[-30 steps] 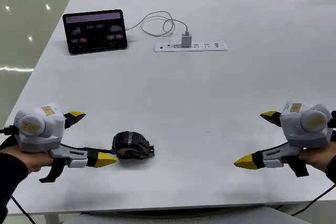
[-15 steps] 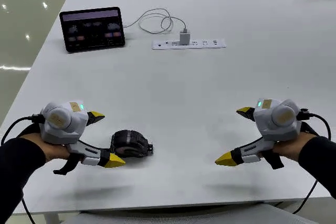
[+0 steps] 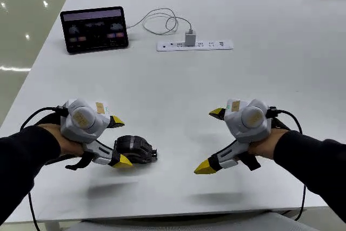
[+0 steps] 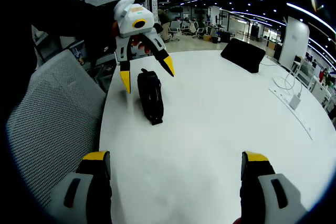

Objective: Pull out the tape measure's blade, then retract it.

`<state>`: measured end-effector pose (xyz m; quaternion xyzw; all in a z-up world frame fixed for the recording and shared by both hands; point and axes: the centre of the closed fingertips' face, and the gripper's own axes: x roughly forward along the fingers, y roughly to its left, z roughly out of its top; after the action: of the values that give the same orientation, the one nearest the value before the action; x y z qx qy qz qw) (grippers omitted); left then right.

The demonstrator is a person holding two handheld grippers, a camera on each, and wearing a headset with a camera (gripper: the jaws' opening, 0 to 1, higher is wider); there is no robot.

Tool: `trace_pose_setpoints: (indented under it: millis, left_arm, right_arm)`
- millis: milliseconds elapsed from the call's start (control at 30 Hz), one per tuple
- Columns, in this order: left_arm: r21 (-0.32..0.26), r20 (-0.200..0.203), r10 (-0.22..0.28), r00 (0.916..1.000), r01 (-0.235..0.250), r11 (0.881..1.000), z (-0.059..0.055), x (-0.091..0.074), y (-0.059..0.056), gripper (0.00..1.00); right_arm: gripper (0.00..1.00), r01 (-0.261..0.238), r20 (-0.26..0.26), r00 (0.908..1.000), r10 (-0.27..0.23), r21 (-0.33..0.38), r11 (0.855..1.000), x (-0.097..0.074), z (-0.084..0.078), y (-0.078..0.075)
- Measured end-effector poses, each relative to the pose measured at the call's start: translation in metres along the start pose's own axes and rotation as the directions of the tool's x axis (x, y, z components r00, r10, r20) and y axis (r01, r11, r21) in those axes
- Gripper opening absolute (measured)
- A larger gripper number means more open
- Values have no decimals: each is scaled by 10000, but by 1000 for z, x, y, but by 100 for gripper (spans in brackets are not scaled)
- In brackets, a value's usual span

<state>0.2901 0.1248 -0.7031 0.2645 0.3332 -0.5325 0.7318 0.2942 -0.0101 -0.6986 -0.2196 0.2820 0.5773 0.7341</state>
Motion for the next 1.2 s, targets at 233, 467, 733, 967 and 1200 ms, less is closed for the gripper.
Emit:
trace_pose_setpoints:
  millis: [233,467,733,967,1200]
  left_arm:
    - [487,-269,-254,9993,267,9985,1,1,-1,47]
    - [813,-501,-685,9964,724,9941,-1,3,-7,30]
    - [928,-565,-867,9946,917,9915,-3,3,-6,29]
    - [1148,-587,-955,9937,1018,9882,-3,4,-7,28]
    - [1054,-646,-840,9944,905,9903,-4,4,-6,27]
  right_arm:
    - [96,-574,94,9983,577,-265,9980,24,21,8]
    - [91,-828,40,9965,830,-435,9956,42,31,16]
    - [81,-1026,-88,9947,1023,-793,9916,56,36,21]
    - [56,-1229,-147,9924,1220,-1231,9848,69,38,25]
    - [39,-1668,-532,9856,1605,-1528,9741,92,28,38]
